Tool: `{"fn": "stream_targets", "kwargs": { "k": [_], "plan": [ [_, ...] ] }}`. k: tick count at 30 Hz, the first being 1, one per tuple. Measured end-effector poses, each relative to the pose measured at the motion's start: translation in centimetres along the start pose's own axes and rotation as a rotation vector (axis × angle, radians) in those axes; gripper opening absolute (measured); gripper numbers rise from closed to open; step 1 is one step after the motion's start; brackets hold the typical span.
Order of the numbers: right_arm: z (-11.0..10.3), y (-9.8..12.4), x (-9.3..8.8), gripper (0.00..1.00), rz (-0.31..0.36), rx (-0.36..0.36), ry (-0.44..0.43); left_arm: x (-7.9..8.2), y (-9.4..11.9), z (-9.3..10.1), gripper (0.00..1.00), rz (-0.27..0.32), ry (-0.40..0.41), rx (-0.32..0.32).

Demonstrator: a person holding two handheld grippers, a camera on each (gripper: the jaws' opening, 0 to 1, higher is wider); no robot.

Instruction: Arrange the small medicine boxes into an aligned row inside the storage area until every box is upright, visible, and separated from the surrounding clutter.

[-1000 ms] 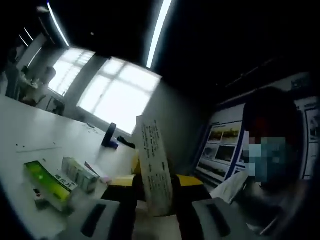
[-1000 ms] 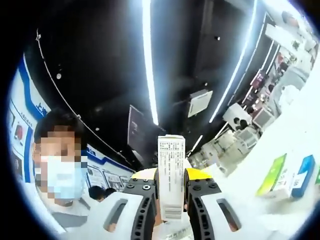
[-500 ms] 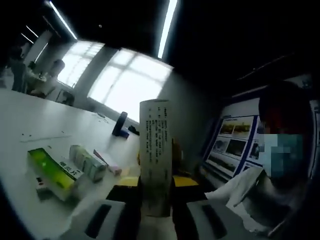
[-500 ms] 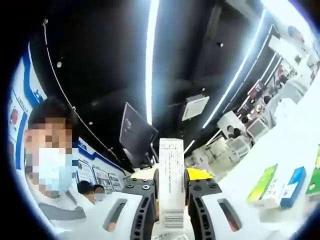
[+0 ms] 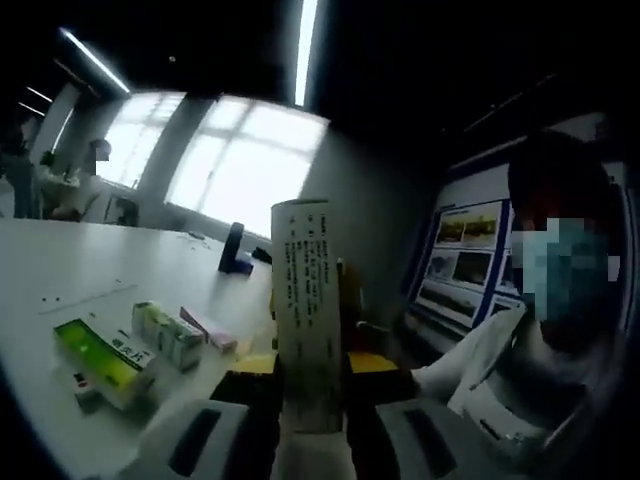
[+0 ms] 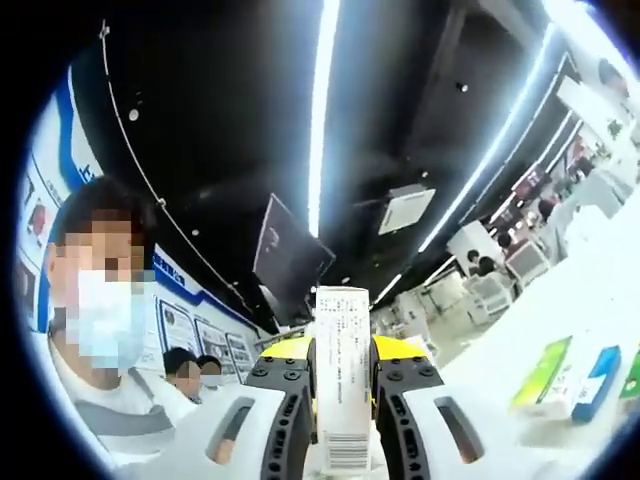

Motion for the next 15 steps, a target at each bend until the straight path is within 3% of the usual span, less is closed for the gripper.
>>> {"fn": "stream_targets", "kwargs": {
  "k": [4,7,15],
  "plan": [
    [-0.3,-0.7,-0.2,0.19,0.015,0.025,-0.045,-0.6,0.9,1.0,0.23,0.004,-0.016,0.018],
    [-1.1,-1.5,-0.7,0.19,0.008,0.022,-0.043,-0.6,2.3,1.0,0.26,0.004,-0.126,0.091],
    [-1.8,-1.5,0.4,0.19,0.024,-0.01,-0.041,-0.8,5.4,0.6,0.39,0.038,-0.201,0.178]
  ]
}}
Point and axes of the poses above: the point that each gripper's makers call its tool centre point, and the gripper's own axes: y roughly backward along the fingers, z roughly to its right, x roughly out of its top, the point moved 6 cm from there along y, roughly backward along the fingers, and after that the axes turned 14 degrees about x, right-handed, at the moved point
